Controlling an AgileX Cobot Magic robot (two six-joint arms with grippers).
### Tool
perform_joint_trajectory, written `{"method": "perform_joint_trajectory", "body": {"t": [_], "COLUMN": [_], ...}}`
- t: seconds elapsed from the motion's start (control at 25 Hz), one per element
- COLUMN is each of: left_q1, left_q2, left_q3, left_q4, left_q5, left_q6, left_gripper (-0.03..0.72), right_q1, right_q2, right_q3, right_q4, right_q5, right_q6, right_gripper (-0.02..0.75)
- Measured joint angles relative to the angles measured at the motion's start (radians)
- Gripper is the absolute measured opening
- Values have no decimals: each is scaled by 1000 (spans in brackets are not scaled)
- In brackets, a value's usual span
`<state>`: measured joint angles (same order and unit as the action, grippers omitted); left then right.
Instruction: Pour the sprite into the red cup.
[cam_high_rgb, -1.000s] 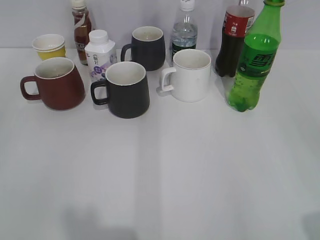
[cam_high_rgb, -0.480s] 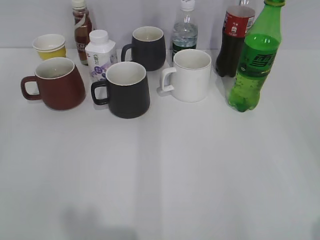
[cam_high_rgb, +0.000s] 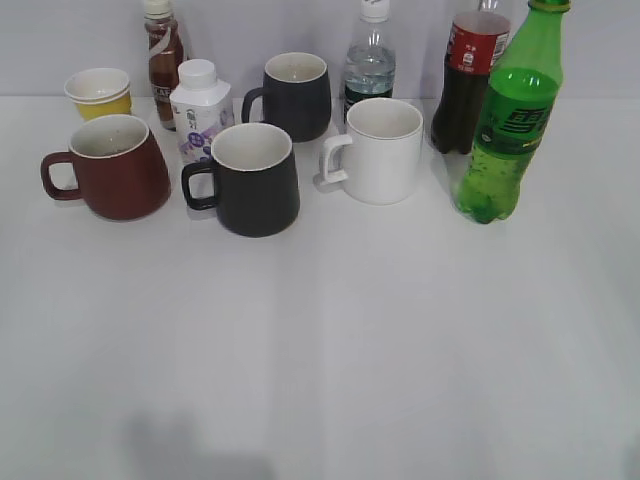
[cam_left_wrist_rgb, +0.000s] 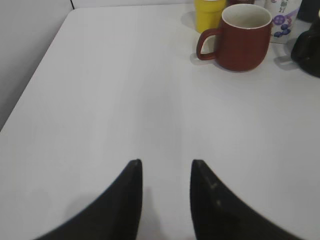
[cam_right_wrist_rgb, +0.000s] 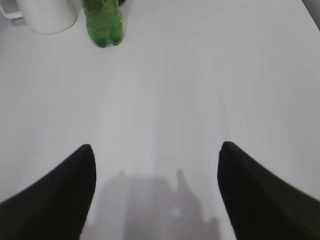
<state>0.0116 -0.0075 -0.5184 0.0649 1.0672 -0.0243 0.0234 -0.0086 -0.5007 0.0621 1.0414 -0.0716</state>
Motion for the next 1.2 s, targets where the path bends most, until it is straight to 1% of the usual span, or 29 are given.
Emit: {"method": "perform_joint_trajectory", "body": {"t": [1.2], "left_q1": [0], "left_q2": [0], "left_q3": [0], "left_q4": [0], "left_q5": [0], "left_q6": [0], "left_gripper": [255], "right_q1": [0], "right_q2": [0], "right_q3": [0], "right_q4": [0], "right_q5": [0], "right_q6": [-1], "right_gripper": [568]}}
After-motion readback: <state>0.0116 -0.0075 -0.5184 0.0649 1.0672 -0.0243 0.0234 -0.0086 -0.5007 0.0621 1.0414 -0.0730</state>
